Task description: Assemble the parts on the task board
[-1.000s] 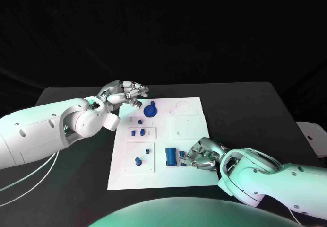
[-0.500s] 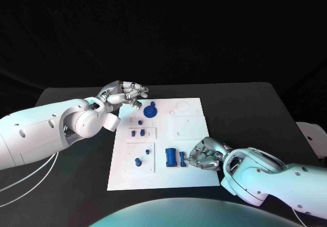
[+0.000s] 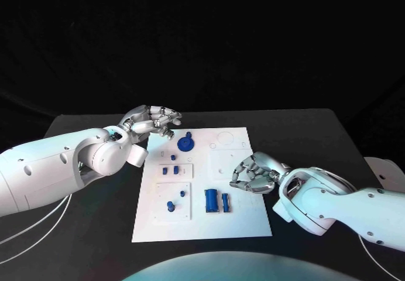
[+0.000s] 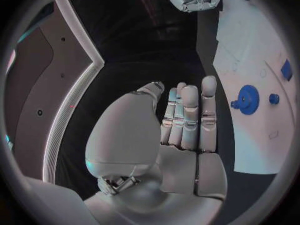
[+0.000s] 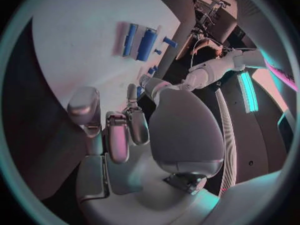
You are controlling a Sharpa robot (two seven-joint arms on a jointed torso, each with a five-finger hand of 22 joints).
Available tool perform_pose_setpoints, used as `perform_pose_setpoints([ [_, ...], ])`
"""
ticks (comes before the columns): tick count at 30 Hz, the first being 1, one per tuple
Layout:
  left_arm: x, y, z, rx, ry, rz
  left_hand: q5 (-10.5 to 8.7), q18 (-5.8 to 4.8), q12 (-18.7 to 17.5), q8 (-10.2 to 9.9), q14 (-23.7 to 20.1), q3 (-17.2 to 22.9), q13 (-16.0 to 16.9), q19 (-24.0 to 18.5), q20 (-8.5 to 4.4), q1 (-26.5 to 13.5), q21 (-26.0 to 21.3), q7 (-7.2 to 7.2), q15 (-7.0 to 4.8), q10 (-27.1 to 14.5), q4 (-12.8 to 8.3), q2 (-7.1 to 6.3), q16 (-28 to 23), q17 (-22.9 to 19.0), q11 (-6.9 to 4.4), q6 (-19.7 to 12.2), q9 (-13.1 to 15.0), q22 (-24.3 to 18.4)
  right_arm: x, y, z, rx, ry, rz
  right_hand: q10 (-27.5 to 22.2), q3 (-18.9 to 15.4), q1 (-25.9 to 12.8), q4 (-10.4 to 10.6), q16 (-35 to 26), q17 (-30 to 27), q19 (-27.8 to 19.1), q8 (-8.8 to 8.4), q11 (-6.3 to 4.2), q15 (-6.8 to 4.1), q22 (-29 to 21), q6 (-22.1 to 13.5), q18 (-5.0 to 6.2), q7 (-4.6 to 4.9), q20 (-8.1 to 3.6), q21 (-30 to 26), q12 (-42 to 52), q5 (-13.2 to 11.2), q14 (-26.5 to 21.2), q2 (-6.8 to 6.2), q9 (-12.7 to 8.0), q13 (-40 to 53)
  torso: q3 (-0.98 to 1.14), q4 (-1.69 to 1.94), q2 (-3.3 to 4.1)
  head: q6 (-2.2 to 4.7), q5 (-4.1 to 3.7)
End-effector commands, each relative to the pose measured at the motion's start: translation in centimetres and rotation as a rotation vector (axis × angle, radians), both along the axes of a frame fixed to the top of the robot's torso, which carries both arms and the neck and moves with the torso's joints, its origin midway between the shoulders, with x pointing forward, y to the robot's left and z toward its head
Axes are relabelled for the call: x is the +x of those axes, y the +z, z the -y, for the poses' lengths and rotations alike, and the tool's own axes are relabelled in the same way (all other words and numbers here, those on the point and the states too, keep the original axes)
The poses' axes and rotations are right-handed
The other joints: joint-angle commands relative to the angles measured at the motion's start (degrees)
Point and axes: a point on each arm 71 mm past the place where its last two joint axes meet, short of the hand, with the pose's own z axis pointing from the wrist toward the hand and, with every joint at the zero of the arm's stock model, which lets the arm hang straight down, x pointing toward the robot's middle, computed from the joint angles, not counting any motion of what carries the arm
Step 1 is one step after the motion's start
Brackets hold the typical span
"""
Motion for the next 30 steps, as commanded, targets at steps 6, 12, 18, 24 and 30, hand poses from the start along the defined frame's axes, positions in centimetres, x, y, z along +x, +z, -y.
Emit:
perform_pose_setpoints([
  [6, 0.3, 0.0, 0.1, -0.034, 0.037, 0.017, -0.07, 0.98, 0.3, 0.2, -1.2, 0.1, 0.1, -0.6, 0.19, -0.8, -2.3, 0.14, 0.16, -0.5, 0.0, -0.04, -0.9, -1.3, 0.0, -0.5, 0.1, 0.2, 1.2, 0.1, -0.8, 0.068, -0.001, 0.094, -4.3, 1.5, 1.1, 0.9, -1.9, 9.2, -1.6, 0.06, 0.44, -0.2, 2.1, -3.3, 1.11, 0.65, -0.23, -7.2, -7.1, 1.8, 4.5, 1.39, 0.9, 0.4, -0.27, 0.16, -0.37, 1.76, -0.07],
  [12, 0.8, -0.5, -0.8, -0.041, 0.124, 0.022, -0.62, 0.68, -0.6, -0.4, -9.0, 0.7, -0.4, -4.7, 1.17, -1.3, -7.0, 0.98, 1.47, -2.3, 0.0, -0.3, -6.9, -5.1, 1.07, -2.0, 0.1, -1.6, 5.3, -0.6, 0.7, 0.307, -0.114, 0.035, -22.6, 8.0, 2.5, -1.7, -19.7, -15.2, -12.0, -3.04, 3.55, 2.52, -7.3, -10.6, 3.91, 4.27, 2.07, -32.5, -36.9, 3.7, -5.6, 1.65, -1.3, -23.4, -0.69, 0.17, -1.26, 4.78, -0.34],
  [18, 1.7, -1.2, -2.4, -0.051, 0.224, 0.03, -1.11, 0.89, -5.5, -1.1, -16.4, 3.1, -4.0, -12.6, 3.73, 0.0, -16.7, 1.91, 3.74, -1.6, -0.4, -0.58, -21.0, -12.4, 2.52, -2.8, -0.4, -9.9, 10.7, -0.4, 2.4, 0.523, -0.191, 0.029, -28.7, 10.1, 3.4, -8.7, -47.5, -36.4, -20.5, -5.13, 7.1, 6.1, -14.0, -13.1, 3.62, 7.52, 5.15, -41.2, -52.3, 3.5, -20.5, 2.03, -5.1, -38.0, -0.7, 0.34, -1.92, 8.57, -0.12],
  [24, 2.8, -1.6, -3.6, -0.061, 0.3, 0.053, -1.38, 0.96, -14.5, -3.2, -16.6, 6.2, -7.3, -16.6, 5.54, 0.4, -22.1, 2.15, 5.31, 0.5, -0.7, -1.87, -35.7, -17.3, 2.91, -3.1, -1.6, -18.7, 13.8, 0.0, 3.6, 0.62, -0.218, 0.053, -24.4, 8.9, 1.0, -12.6, -64.4, -44.6, -27.0, -6.61, 8.8, 8.88, -19.9, -10.9, 3.5, 8.77, 8.29, -47.4, -65.8, 3.7, -23.2, 2.95, -10.6, -54.7, -0.75, 0.41, -2.31, 11.6, -0.19],
  [30, 3.9, -2.0, -4.3, -0.067, 0.398, 0.087, -5.28, 0.94, -21.2, -6.0, -22.1, 4.7, -7.3, -24.2, 7.97, -1.1, -22.2, 1.95, 7.92, -2.0, -1.4, -1.63, -47.0, -21.0, 2.88, -5.2, -3.7, -29.2, 15.6, 0.0, 4.4, 0.666, -0.222, 0.068, -23.8, 5.8, -2.0, -12.8, -73.8, -49.0, -31.7, -8.09, 10.78, 11.42, -32.4, -11.8, 4.43, 9.63, 11.75, -48.9, -72.9, 4.5, -26.4, 2.94, -14.9, -63.6, -0.42, 0.55, -2.62, 13.82, -0.25],
])
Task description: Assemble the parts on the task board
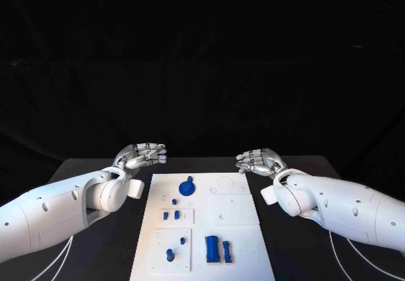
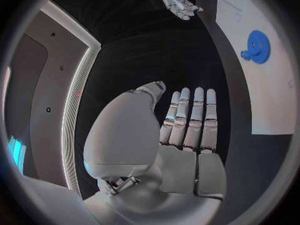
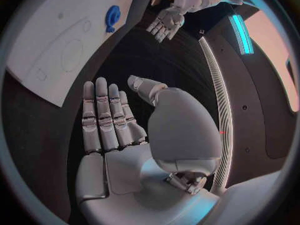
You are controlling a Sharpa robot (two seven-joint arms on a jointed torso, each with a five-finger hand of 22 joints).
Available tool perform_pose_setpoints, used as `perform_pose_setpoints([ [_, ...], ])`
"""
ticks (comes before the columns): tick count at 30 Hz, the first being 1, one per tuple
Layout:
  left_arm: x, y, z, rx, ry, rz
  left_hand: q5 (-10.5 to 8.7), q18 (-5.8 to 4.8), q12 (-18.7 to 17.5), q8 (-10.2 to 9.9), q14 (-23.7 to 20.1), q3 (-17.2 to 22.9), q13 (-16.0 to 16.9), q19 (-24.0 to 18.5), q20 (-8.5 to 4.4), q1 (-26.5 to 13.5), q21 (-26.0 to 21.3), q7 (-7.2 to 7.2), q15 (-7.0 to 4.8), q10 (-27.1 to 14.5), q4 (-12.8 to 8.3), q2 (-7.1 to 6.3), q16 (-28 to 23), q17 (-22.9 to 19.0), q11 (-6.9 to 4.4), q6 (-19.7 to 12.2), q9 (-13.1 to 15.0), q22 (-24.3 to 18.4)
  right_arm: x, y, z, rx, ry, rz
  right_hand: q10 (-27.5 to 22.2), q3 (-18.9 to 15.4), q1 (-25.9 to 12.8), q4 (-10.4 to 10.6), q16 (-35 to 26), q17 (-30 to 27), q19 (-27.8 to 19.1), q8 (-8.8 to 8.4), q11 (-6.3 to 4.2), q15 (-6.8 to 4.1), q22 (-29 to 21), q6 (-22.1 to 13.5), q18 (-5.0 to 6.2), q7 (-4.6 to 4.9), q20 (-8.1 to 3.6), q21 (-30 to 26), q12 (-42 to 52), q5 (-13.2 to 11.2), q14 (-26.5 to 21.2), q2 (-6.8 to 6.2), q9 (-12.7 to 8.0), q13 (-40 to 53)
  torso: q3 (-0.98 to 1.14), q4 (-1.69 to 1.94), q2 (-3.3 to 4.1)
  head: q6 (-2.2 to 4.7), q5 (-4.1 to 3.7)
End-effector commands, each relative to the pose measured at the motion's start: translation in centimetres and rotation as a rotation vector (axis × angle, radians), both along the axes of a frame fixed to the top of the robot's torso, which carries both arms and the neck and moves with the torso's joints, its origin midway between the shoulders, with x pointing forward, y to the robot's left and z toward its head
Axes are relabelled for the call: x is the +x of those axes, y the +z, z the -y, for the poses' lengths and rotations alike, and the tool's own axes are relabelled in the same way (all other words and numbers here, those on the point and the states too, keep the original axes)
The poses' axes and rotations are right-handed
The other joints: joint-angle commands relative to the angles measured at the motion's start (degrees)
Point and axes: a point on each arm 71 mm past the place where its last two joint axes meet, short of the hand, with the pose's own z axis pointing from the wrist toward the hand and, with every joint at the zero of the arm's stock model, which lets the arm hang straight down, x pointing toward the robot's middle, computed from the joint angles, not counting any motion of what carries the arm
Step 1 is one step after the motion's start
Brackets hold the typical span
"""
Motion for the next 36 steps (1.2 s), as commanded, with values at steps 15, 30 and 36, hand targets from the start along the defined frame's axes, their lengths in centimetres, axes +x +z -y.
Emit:
perform_pose_setpoints([
  [15, -1.6, -0.1, 3.0, 0.004, 0.086, 0.029, -13.23, -9.27, -8.4, -14.6, -46.5, -22.2, -3.7, -42.3, -14.39, -81.2, -3.7, -10.08, -8.47, -57.0, -15.1, 9.65, -21.1, -14.7, -7.66, -46.3, -18.7, -48.1, -2.2, 1.1, -1.4, 0.17, -0.101, 0.033, -59.7, -35.0, -70.8, 1.7, -17.2, -26.9, -50.2, -7.38, -8.72, -6.94, -45.9, -50.5, -9.74, -11.98, -13.15, -3.6, -7.6, -9.1, -58.2, 12.14, -31.4, -13.3, 0.85, 2.48, -3.48, 0.86, -0.08],
  [30, -5.9, 0.7, 8.0, 0.025, 0.185, 0.062, -13.23, -9.27, -8.4, -14.6, -46.5, -22.2, -3.7, -42.3, -14.39, -81.2, -3.7, -10.08, -8.47, -57.0, -15.1, 9.65, -21.1, -14.7, -7.66, -46.3, -18.7, -48.1, -6.0, 3.1, -3.0, 0.308, -0.232, 0.037, -59.7, -35.0, -70.8, 1.7, -17.2, -26.9, -50.2, -7.38, -8.72, -6.94, -45.9, -50.5, -9.74, -11.98, -13.15, -3.6, -7.6, -9.1, -58.2, 12.14, -31.4, -13.3, 0.88, 2.59, -3.62, 0.86, -0.08],
  [36, -5.9, 0.7, 8.0, 0.026, 0.187, 0.063, -13.23, -9.27, -8.4, -14.6, -46.5, -22.2, -3.7, -42.3, -14.39, -81.2, -3.7, -10.08, -8.47, -57.0, -15.1, 9.65, -21.1, -14.7, -7.66, -46.3, -18.7, -48.1, -6.0, 3.1, -3.0, 0.308, -0.232, 0.037, -59.7, -35.0, -70.8, 1.7, -17.2, -26.9, -50.2, -7.38, -8.72, -6.94, -45.9, -50.5, -9.74, -11.98, -13.15, -3.6, -7.6, -9.1, -58.2, 12.14, -31.4, -13.3, 0.88, 2.59, -3.62, 0.86, -0.08],
])
